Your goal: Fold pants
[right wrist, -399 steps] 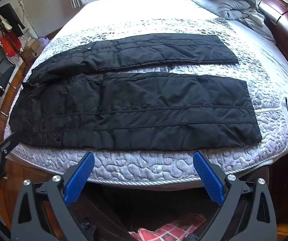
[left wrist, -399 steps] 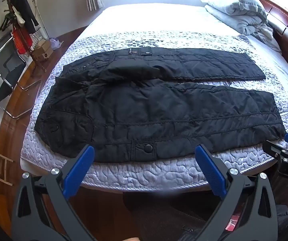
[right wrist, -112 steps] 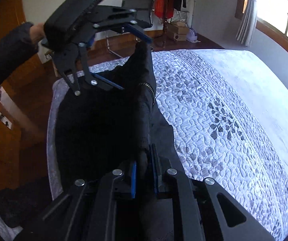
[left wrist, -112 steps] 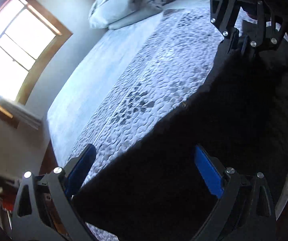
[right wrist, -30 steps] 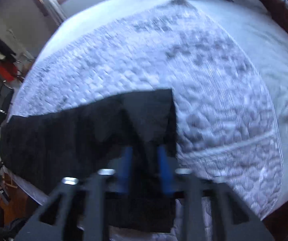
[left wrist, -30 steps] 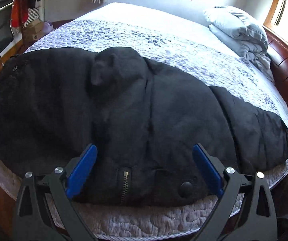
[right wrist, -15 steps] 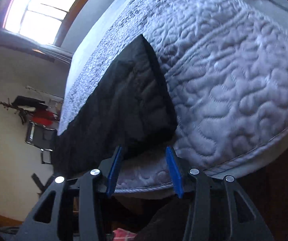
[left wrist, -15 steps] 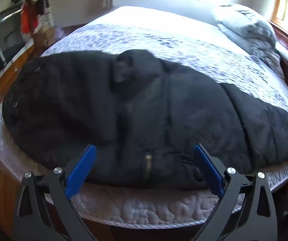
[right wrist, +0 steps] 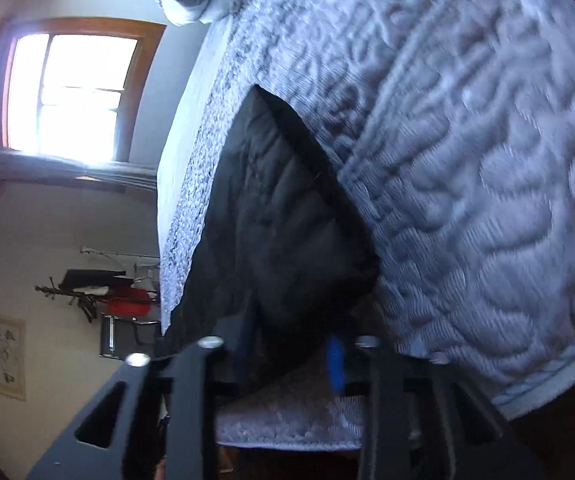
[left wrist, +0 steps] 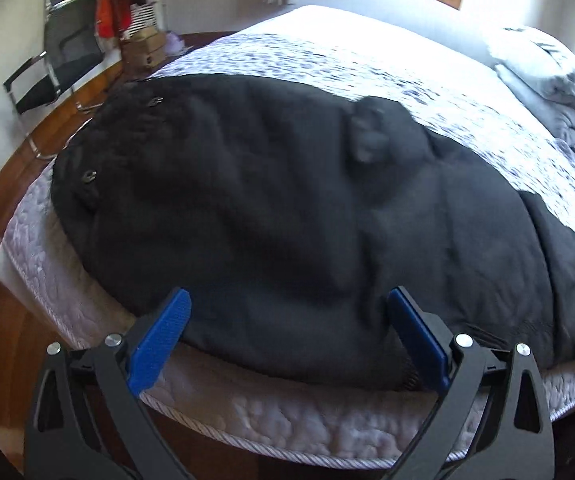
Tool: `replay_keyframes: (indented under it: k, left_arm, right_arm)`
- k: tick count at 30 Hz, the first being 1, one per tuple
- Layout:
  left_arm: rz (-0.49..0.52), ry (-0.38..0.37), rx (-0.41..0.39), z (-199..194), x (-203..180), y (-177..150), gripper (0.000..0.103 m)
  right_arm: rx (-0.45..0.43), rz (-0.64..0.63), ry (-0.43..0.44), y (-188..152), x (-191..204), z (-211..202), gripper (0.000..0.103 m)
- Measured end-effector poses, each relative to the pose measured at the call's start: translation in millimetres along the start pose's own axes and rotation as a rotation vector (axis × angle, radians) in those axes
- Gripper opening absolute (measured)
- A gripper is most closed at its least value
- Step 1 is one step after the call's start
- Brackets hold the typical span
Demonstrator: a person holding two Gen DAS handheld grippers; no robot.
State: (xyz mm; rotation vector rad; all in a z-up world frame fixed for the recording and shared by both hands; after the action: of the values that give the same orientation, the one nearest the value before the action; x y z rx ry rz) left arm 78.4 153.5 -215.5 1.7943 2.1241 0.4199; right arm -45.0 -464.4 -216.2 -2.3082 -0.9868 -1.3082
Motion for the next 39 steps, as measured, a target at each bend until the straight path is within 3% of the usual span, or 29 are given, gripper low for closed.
replay_keyframes:
  k: [6, 10, 15, 20, 22, 25, 28, 30, 35, 39]
  left_arm:
    - [0.004, 0.029, 0.017, 12, -2, 12, 0.100]
    - [0.018, -0.027, 0.013, 15, -36, 20, 0.100]
    - [0.119, -0.092, 0.006, 26, -111, 23, 0.100]
    - [0.214, -0.096, -0.015, 33, -160, 21, 0.100]
    - [0.194, -0.121, -0.013, 31, -152, 27, 0.100]
    - [0.120, -0.157, -0.020, 17, -124, 31, 0.100]
    - [0.060, -0.118, -0.048, 2, -81, 30, 0.100]
    - [0.007, -0.040, -0.053, 0, -44, 33, 0.100]
    - [-0.104, 0.044, 0.010, 25, 24, 29, 0.101]
    - [-0.150, -0.028, 0.043, 50, 29, 43, 0.101]
  right_arm:
    - [-0.036, -0.087, 0.001, 32, 42, -12, 0.010]
    - [-0.098, -0.118, -0.031, 54, 51, -45, 0.009]
    - [-0.206, -0.057, -0.109, 77, 14, -103, 0.006]
    - [-0.191, -0.012, -0.237, 78, -27, -114, 0.008]
    - [-0.180, -0.016, -0.253, 73, -34, -111, 0.009]
    - [-0.162, 0.008, -0.266, 73, -49, -114, 0.021]
    - [-0.149, 0.031, -0.278, 66, -55, -108, 0.026]
    - [-0.141, 0.049, -0.275, 60, -61, -103, 0.041]
    - [-0.118, 0.035, -0.280, 42, -57, -89, 0.041]
    - [-0.089, 0.031, -0.272, 34, -52, -76, 0.041]
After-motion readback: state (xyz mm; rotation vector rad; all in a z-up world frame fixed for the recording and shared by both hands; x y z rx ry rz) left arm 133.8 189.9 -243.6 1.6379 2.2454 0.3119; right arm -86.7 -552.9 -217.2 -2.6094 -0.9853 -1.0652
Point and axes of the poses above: each gripper's, at about its wrist camera, not at the fingertips, and z roughly the way its jaws point, x to its left, y to its top, the point moved 7 cm from there along z, roughly the way its jaws point, and after that the axes turned 9 degrees about x, right-handed, at the moved point
